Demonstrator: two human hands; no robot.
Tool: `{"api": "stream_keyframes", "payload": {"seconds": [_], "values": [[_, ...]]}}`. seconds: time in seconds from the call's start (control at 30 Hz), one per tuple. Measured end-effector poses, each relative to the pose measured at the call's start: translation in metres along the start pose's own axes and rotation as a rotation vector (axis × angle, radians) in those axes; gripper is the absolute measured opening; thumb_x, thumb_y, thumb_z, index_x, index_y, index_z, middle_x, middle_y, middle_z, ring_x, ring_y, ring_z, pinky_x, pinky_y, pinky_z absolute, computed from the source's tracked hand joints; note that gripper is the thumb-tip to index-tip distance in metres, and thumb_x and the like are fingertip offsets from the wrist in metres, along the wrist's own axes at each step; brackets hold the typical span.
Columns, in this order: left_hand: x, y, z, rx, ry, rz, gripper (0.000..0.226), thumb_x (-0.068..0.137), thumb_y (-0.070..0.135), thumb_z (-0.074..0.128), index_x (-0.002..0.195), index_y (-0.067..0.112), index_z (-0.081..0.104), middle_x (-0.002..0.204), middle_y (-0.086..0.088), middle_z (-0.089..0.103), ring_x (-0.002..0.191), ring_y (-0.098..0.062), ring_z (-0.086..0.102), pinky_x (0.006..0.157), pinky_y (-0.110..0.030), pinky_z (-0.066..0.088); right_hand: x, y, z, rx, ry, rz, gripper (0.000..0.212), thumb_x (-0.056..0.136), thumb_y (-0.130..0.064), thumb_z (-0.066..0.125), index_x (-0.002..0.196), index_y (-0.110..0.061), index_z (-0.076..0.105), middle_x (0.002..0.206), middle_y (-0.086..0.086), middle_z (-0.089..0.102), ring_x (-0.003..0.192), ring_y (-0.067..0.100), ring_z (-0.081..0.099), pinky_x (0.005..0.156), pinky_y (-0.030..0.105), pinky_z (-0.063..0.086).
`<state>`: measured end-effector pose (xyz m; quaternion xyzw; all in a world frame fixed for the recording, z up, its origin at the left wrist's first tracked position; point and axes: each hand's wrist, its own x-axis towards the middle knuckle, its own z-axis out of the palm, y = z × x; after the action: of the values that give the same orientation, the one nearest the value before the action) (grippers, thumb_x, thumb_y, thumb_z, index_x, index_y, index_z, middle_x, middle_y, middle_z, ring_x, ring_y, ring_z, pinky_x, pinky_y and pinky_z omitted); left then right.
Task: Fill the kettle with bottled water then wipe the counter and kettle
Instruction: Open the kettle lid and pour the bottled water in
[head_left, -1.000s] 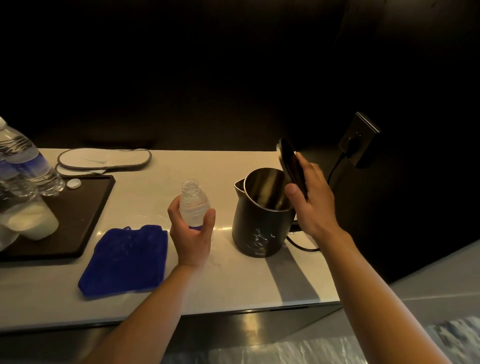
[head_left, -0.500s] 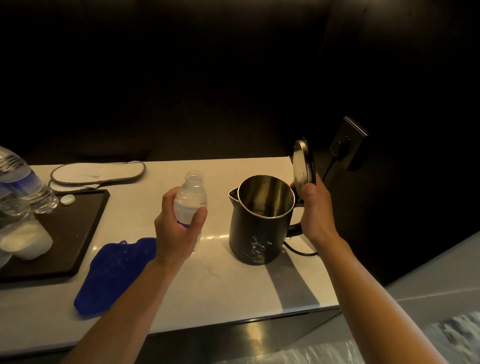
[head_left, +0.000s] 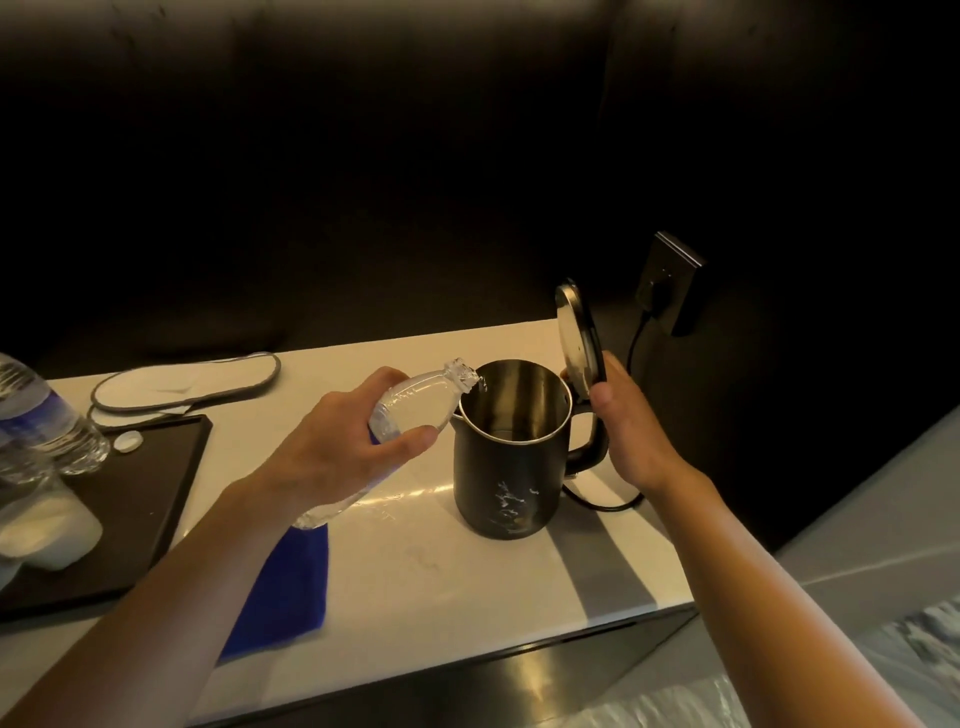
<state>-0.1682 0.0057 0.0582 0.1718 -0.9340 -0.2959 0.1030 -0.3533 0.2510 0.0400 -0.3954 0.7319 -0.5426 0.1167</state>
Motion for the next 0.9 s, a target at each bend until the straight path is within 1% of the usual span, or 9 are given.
{"api": "stream_keyframes", "payload": {"seconds": [0.13, 0.2, 0.33, 0.43, 0.5, 0.6, 0.7, 0.8, 0.9], "values": [[0.009, 0.006, -0.009, 0.069, -0.083, -0.017, 0.093, 0.062, 0.087, 0.042, 0.141, 0.038, 0.036, 0.143, -0.001, 0.057, 0.113, -0.028, 0.064, 0.085, -0.039, 0.06, -0.003, 0.0, -0.003, 0.004, -0.043, 0.081, 0.047, 0.088, -0.061, 0.036, 0.112, -0.03, 0.061, 0.112, -0.006, 0.062, 0.105, 0.003, 0.057, 0.087, 0.009, 0.041], [0.012, 0.008, -0.013, 0.099, -0.123, -0.025, 0.094, 0.061, 0.09, 0.04, 0.141, 0.04, 0.035, 0.144, -0.001, 0.056, 0.114, -0.03, 0.064, 0.085, -0.042, 0.061, -0.004, 0.0, -0.004, -0.002, -0.046, 0.085, 0.054, 0.086, -0.065, 0.036, 0.114, -0.025, 0.061, 0.112, -0.005, 0.062, 0.103, -0.001, 0.057, 0.085, 0.007, 0.04], [0.016, 0.012, -0.017, 0.138, -0.171, -0.019, 0.089, 0.064, 0.09, 0.042, 0.14, 0.043, 0.034, 0.142, -0.001, 0.058, 0.11, -0.029, 0.066, 0.084, -0.038, 0.06, -0.008, 0.001, -0.002, -0.029, -0.018, 0.042, 0.079, 0.079, -0.08, 0.038, 0.126, -0.018, 0.057, 0.111, -0.008, 0.062, 0.094, -0.009, 0.056, 0.079, 0.003, 0.04], [0.018, 0.015, -0.02, 0.169, -0.197, -0.025, 0.087, 0.067, 0.088, 0.042, 0.14, 0.043, 0.034, 0.142, -0.002, 0.058, 0.11, -0.029, 0.065, 0.085, -0.037, 0.059, -0.007, 0.004, -0.001, -0.043, 0.001, 0.069, 0.063, 0.083, -0.07, 0.038, 0.113, -0.02, 0.059, 0.102, -0.003, 0.064, 0.086, -0.004, 0.057, 0.075, 0.012, 0.044], [0.018, 0.017, -0.022, 0.18, -0.215, -0.032, 0.09, 0.064, 0.09, 0.039, 0.14, 0.043, 0.035, 0.141, -0.002, 0.058, 0.109, -0.029, 0.065, 0.085, -0.037, 0.059, -0.007, 0.004, -0.001, -0.057, 0.012, 0.085, 0.056, 0.082, -0.075, 0.038, 0.102, -0.027, 0.057, 0.096, -0.001, 0.063, 0.081, 0.001, 0.056, 0.075, 0.02, 0.046], [0.019, 0.02, -0.026, 0.184, -0.245, -0.04, 0.093, 0.06, 0.092, 0.039, 0.14, 0.043, 0.034, 0.142, -0.003, 0.057, 0.109, -0.028, 0.065, 0.085, -0.037, 0.059, -0.008, 0.003, -0.001, -0.073, 0.028, 0.075, 0.072, 0.072, -0.093, 0.034, 0.1, -0.03, 0.055, 0.096, -0.002, 0.062, 0.081, 0.004, 0.057, 0.075, 0.024, 0.048], [0.02, 0.022, -0.029, 0.205, -0.265, -0.049, 0.085, 0.066, 0.084, 0.045, 0.139, 0.042, 0.035, 0.143, -0.003, 0.056, 0.11, -0.027, 0.064, 0.084, -0.036, 0.059, -0.009, 0.004, -0.001, -0.085, 0.036, 0.074, 0.084, 0.068, -0.096, 0.033, 0.104, -0.024, 0.057, 0.097, 0.0, 0.063, 0.085, 0.013, 0.058, 0.078, 0.034, 0.05], [0.02, 0.025, -0.032, 0.226, -0.266, -0.059, 0.085, 0.066, 0.082, 0.045, 0.14, 0.042, 0.035, 0.143, -0.003, 0.056, 0.11, -0.026, 0.063, 0.081, -0.032, 0.057, -0.01, 0.004, 0.001, -0.091, 0.037, 0.096, 0.083, 0.071, -0.093, 0.035, 0.104, -0.02, 0.057, 0.099, 0.003, 0.064, 0.089, 0.021, 0.06, 0.081, 0.043, 0.052], [0.02, 0.03, -0.034, 0.237, -0.263, -0.061, 0.083, 0.069, 0.077, 0.047, 0.142, 0.039, 0.035, 0.145, -0.003, 0.054, 0.103, -0.019, 0.058, 0.078, -0.027, 0.052, -0.013, 0.002, 0.002, -0.09, 0.042, 0.114, 0.07, 0.076, -0.085, 0.039, 0.103, -0.023, 0.056, 0.099, 0.003, 0.064, 0.087, 0.015, 0.06, 0.082, 0.043, 0.053]]}}
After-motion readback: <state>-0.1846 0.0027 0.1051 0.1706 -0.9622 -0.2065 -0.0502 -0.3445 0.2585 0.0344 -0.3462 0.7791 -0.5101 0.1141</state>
